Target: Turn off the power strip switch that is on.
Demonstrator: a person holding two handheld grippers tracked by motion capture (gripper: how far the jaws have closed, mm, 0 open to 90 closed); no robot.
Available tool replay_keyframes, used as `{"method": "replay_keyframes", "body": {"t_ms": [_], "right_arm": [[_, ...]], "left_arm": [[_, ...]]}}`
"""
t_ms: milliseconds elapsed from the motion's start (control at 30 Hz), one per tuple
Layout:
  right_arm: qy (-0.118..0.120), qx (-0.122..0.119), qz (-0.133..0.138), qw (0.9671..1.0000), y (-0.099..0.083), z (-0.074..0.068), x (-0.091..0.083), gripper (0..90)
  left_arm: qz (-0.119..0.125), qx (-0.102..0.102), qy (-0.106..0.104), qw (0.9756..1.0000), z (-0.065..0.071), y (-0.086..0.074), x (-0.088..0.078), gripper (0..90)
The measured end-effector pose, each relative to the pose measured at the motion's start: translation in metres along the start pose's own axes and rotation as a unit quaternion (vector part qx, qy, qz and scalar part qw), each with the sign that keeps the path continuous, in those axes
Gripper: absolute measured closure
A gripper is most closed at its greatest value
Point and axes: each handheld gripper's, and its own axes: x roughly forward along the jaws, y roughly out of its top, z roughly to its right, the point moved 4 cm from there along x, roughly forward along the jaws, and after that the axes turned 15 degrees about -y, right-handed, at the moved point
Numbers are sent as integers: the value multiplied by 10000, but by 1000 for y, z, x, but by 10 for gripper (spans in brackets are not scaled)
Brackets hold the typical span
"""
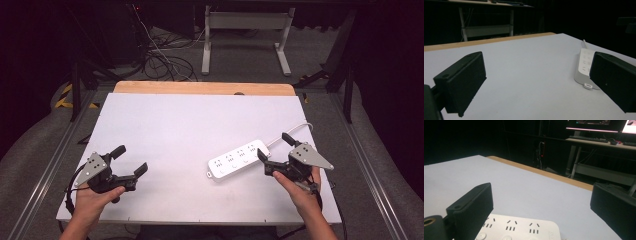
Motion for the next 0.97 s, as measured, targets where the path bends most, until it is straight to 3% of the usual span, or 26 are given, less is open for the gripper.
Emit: {"method": "replay_keyframes", "body": {"t_ms": [967], "right_arm": [[18,-81,-14,10000,-1,-2,1,76]], "left_arm": [[0,0,-15,10000,0,0,1,10]]}}
